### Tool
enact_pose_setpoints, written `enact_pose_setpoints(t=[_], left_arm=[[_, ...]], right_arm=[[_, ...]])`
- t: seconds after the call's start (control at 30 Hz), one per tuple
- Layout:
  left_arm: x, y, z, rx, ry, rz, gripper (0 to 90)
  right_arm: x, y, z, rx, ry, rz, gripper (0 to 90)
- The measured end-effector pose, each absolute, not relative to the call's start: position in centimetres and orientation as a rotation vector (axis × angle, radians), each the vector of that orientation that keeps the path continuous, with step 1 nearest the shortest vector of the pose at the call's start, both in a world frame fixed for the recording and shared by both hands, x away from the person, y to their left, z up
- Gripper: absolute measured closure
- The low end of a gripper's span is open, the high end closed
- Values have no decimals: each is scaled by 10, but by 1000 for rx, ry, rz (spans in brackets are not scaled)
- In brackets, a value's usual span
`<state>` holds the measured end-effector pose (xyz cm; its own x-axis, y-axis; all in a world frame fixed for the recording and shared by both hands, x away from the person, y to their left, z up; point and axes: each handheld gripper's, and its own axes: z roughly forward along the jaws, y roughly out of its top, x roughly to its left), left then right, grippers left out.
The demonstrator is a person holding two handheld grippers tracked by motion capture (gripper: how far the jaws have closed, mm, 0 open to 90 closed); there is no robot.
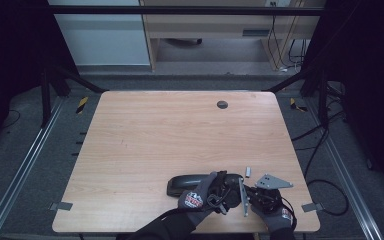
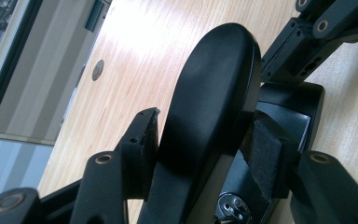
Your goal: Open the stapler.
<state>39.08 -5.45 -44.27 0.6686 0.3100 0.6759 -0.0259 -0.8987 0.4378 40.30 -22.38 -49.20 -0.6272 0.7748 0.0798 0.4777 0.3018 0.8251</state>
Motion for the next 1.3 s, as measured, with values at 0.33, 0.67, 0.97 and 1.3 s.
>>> enact_pose_setpoints(t=[0.33,0.67,0.97,1.3], left_arm=[[391,-55,-443,2475,226,1115,477],[390,-56,-443,2476,221,1132,483],[389,-56,-445,2465,228,1132,486],[389,-57,-444,2475,222,1146,488]], right_arm=[[404,-223,-493,1126,2247,1239,900],[406,-222,-494,1126,2253,1242,900],[408,-219,-496,1123,2277,1232,900],[410,-215,-498,1122,2299,1224,900]])
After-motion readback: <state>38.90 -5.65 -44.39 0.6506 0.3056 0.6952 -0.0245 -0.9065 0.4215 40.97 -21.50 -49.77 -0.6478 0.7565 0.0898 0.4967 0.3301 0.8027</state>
